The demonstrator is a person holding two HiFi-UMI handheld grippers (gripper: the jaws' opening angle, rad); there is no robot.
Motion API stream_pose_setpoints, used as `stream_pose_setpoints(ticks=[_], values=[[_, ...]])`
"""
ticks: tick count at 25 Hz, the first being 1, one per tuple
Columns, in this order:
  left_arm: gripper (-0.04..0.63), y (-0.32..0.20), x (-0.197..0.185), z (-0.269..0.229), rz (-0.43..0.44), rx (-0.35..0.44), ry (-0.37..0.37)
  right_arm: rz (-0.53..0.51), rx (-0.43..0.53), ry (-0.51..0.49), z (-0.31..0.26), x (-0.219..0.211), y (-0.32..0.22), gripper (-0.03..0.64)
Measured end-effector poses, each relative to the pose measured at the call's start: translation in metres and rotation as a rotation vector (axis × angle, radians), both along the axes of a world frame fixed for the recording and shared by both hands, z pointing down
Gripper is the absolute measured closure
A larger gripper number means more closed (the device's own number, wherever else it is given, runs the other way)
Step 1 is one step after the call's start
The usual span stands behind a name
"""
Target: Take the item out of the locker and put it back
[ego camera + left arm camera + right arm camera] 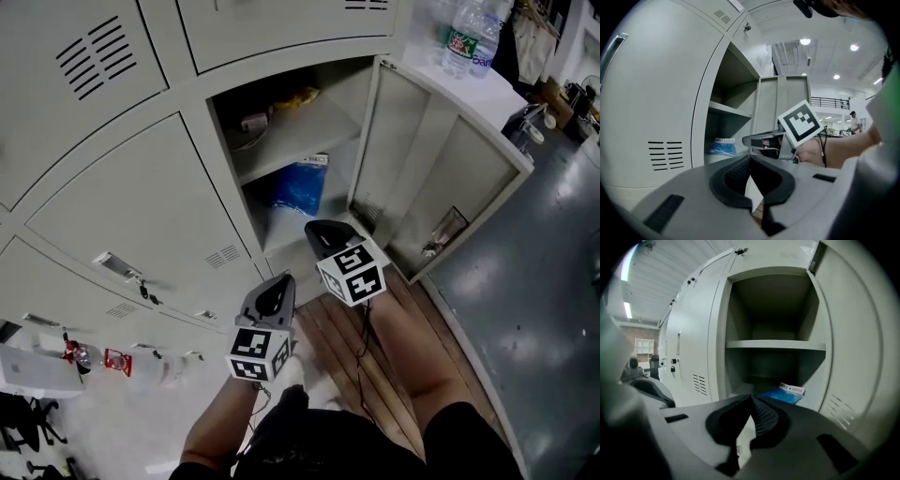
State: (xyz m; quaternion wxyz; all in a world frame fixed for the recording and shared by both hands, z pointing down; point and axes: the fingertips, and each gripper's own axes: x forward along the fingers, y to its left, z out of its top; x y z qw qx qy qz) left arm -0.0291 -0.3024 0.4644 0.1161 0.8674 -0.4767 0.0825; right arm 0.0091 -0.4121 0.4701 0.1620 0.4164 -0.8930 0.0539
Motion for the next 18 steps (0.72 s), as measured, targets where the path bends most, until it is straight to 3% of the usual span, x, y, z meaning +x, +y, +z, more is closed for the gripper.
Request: stream_pose_setpoints(ticks=[4,18], values=[[0.592,0.025,0.008,-0.009,-0.010,0.016,0.003,0.006,-0.007,-0.058,-0.014,0.015,0.043,0.617],[0.592,0.134,0.032,-0.026,-0.060,0.039,0.008,-0.037,0.016,-0.102,-0.040,0.047,0.189,0.617]])
